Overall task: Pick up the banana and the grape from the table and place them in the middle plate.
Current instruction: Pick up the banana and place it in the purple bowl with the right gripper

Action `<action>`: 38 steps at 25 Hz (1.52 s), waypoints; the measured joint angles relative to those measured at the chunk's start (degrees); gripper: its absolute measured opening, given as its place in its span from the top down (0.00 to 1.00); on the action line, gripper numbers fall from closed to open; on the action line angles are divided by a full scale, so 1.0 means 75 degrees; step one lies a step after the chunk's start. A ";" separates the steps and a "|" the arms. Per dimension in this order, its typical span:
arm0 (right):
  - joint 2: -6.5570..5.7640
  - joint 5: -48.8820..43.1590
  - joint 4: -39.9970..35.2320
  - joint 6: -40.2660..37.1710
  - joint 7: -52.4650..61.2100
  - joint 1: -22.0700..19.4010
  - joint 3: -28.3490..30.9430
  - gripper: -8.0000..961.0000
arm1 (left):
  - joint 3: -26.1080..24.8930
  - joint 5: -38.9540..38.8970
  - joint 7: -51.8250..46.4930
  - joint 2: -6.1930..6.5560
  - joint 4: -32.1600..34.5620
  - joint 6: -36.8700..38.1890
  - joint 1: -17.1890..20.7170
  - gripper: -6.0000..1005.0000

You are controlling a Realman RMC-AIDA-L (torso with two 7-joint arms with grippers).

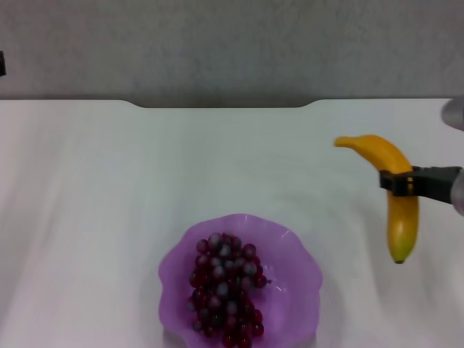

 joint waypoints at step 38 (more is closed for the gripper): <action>0.0012 0.0876 -0.0205 0.0023 -0.0060 0.1065 -0.2868 0.35 | 0.0031 0.0000 -0.0010 -0.0001 -0.0285 -0.0130 0.0047 0.12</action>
